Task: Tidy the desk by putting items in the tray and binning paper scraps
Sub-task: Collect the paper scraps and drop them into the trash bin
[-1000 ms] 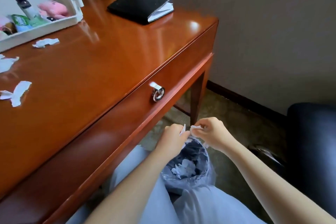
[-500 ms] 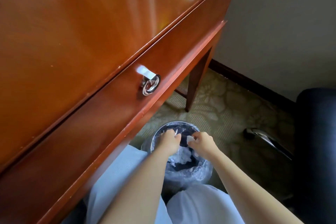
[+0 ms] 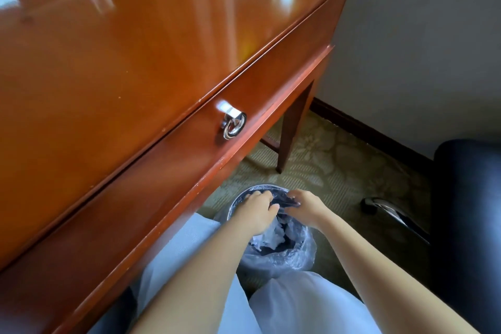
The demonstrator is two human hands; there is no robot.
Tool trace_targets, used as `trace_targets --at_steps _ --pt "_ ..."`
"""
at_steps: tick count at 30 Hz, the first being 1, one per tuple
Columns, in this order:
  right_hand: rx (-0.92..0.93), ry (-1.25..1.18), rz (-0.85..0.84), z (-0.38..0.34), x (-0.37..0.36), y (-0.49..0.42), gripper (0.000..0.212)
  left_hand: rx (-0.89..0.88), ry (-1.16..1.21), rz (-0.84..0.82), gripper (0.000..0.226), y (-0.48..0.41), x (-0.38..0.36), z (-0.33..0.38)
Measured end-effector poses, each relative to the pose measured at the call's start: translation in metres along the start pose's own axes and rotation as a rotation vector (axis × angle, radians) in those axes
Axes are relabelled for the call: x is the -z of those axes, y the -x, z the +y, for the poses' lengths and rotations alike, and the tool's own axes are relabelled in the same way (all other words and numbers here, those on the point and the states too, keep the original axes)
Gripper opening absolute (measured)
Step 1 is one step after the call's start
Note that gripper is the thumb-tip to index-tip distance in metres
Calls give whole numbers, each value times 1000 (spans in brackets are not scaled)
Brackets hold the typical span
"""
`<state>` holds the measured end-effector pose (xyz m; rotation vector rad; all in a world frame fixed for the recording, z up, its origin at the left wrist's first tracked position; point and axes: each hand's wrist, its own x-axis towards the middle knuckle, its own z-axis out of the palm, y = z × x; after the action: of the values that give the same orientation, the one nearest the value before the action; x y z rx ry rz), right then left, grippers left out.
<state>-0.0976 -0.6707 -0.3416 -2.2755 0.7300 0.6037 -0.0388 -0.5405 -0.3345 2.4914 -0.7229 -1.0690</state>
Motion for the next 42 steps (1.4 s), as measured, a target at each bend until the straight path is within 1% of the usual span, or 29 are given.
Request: trace_targets --at_steps 4,7,11,17,22,28,32,35,37,40,42 --pt "56 48 53 -17 28 21 30 -102 -56 -5 34 27 23 12" --pt "103 24 108 -32 52 43 22 -158 -55 -6 30 56 45 23" --pt "261 69 146 -55 87 84 20 -257 -84 29 29 106 87 41" --pt "469 164 196 -101 134 151 19 -370 -99 166 24 196 159 59" --pt "635 198 232 -148 147 199 17 -389 -202 322 25 261 205 54" --pt "803 269 278 -211 133 227 20 -286 -259 493 17 315 242 9" --pt "906 308 282 -256 111 232 19 -214 -269 589 23 341 253 -31" --pt "970 333 281 -285 88 223 21 -145 -255 622 29 350 253 -63" --pt "997 341 266 -306 69 214 27 -59 -269 642 37 353 252 -89" --pt "1039 361 248 -329 43 199 40 157 -284 646 56 356 252 -125" --pt "1064 362 260 -341 29 188 49 255 -283 667 60 356 256 -149"
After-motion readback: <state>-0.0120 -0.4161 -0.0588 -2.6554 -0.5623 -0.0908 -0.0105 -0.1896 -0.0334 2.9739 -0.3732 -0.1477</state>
